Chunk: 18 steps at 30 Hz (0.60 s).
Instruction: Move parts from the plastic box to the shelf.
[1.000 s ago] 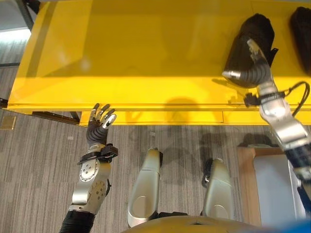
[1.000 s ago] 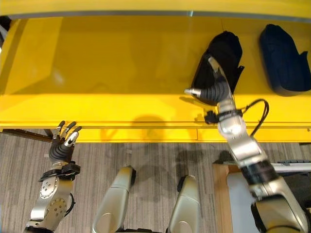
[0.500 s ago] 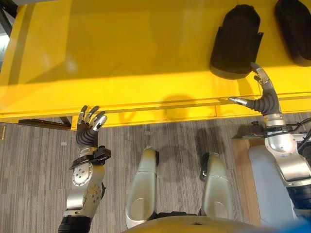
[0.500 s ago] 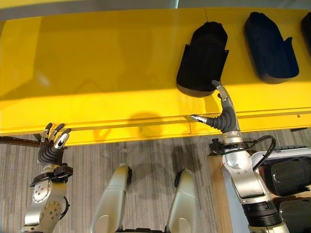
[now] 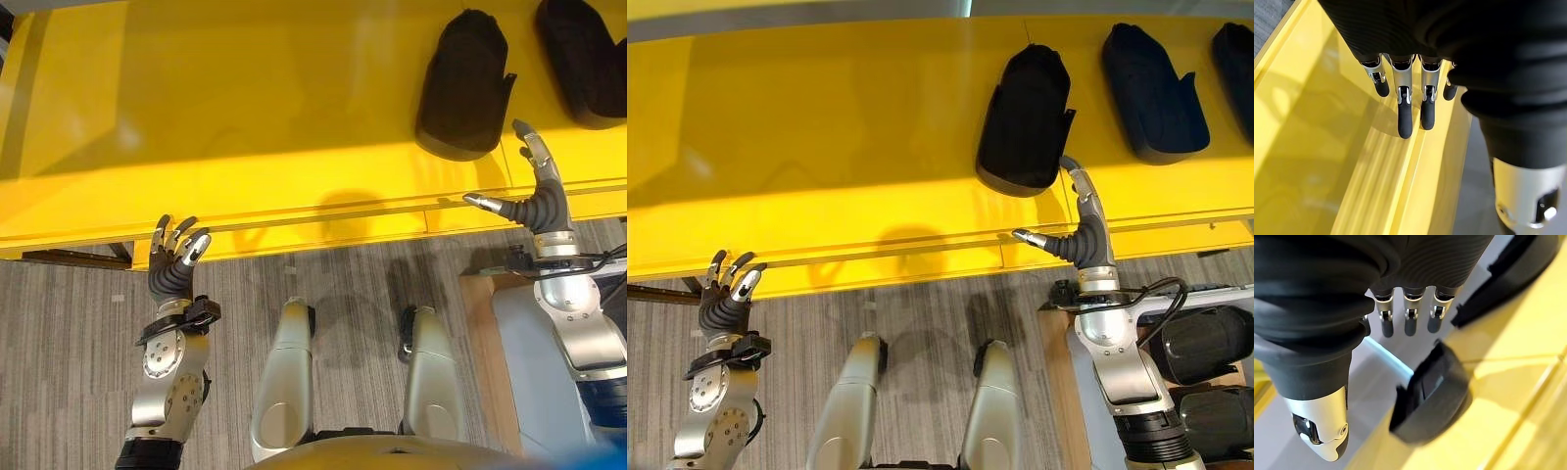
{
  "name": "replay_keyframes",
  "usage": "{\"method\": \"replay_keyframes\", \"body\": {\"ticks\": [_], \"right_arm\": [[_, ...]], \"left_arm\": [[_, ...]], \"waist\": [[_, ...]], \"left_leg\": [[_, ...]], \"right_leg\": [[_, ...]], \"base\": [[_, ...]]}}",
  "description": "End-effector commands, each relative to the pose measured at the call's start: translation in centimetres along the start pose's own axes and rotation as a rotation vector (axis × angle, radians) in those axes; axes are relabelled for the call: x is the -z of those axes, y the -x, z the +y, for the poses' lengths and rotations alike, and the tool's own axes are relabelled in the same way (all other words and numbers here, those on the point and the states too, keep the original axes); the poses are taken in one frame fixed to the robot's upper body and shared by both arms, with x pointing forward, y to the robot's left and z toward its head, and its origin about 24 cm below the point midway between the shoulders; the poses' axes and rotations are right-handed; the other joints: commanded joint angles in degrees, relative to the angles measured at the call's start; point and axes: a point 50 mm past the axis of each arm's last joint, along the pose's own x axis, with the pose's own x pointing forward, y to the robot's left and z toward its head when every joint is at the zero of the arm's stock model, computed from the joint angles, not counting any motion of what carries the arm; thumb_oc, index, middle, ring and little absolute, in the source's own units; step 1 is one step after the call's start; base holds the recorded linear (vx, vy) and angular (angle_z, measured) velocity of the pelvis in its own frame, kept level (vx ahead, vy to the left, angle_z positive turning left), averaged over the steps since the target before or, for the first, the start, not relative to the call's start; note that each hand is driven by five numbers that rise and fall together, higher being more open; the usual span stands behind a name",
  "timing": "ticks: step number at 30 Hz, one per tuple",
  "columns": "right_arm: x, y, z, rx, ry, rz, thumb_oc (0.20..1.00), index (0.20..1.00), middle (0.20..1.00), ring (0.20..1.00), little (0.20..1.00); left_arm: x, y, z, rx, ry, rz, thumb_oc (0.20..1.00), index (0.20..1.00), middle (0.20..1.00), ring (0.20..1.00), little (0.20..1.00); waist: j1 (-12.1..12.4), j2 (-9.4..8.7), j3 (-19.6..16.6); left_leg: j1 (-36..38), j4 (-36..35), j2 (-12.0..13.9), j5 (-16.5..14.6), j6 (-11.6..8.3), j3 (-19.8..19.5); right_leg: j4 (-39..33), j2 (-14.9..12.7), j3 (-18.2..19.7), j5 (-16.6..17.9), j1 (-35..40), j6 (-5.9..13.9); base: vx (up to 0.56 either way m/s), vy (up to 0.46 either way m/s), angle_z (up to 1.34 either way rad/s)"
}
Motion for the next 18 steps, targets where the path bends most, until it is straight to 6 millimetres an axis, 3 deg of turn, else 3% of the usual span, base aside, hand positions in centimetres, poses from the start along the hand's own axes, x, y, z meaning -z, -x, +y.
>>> {"method": "replay_keyframes", "body": {"ticks": [1, 8, 11, 12, 18], "right_arm": [[-1.1, -1.3, -1.8, 0.132, 0.011, -0.081, 1.000, 1.000, 1.000, 1.000, 1.000], [-0.6, -2.3, -1.2, 0.192, -0.144, -0.038, 1.000, 1.000, 1.000, 1.000, 1.000], [-1.1, -3.4, -0.4, 0.214, -0.365, -0.032, 1.000, 1.000, 1.000, 1.000, 1.000], [-1.1, -3.5, -0.4, 0.214, -0.367, -0.033, 1.000, 1.000, 1.000, 1.000, 1.000], [-1.9, -6.6, -0.4, 0.233, -0.601, -0.032, 1.000, 1.000, 1.000, 1.000, 1.000]], "left_arm": [[-0.5, 0.0, -2.3, 0.099, -0.007, -0.052, 1.000, 1.000, 1.000, 1.000, 1.000], [-0.5, -0.1, -2.4, 0.103, -0.006, -0.052, 1.000, 1.000, 1.000, 1.000, 1.000], [-0.3, -0.2, -2.6, 0.116, 0.001, -0.038, 1.000, 1.000, 1.000, 1.000, 1.000], [-0.4, -0.2, -2.6, 0.116, 0.002, -0.038, 1.000, 1.000, 1.000, 1.000, 1.000], [-0.3, -0.4, -2.9, 0.147, 0.009, -0.018, 1.000, 1.000, 1.000, 1.000, 1.000]], "waist": [[-0.71, 1.96, -2.64], [-0.28, 2.14, -2.63], [0.26, 2.28, -2.58], [0.23, 2.26, -2.53], [1.61, 2.24, -2.32]], "left_leg": [[0.04, -2.39, 0.38, -1.94, 3.31, -0.88], [-0.24, -2.11, 0.21, -1.87, 3.42, -0.95], [-0.37, -2.18, 0.05, -1.75, 3.51, -1.02], [-0.38, -2.17, 0.05, -1.75, 3.51, -1.02], [-0.53, -2.03, -0.41, -1.59, 3.57, -1.02]], "right_leg": [[2.29, 0.76, -0.70, -7.90, 6.64, -4.83], [2.47, 0.82, -0.79, -7.91, 6.55, -4.92], [2.68, 0.84, -0.85, -7.93, 6.27, -5.06], [2.69, 0.84, -0.85, -7.93, 6.26, -5.06], [3.12, 0.62, -0.91, -7.96, 6.12, -5.16]], "base": [[0.00, 0.000, 0.00], [0.00, -0.001, -0.01], [0.00, 0.000, 0.00], [0.00, 0.000, 0.00], [0.00, 0.000, 0.00]]}}
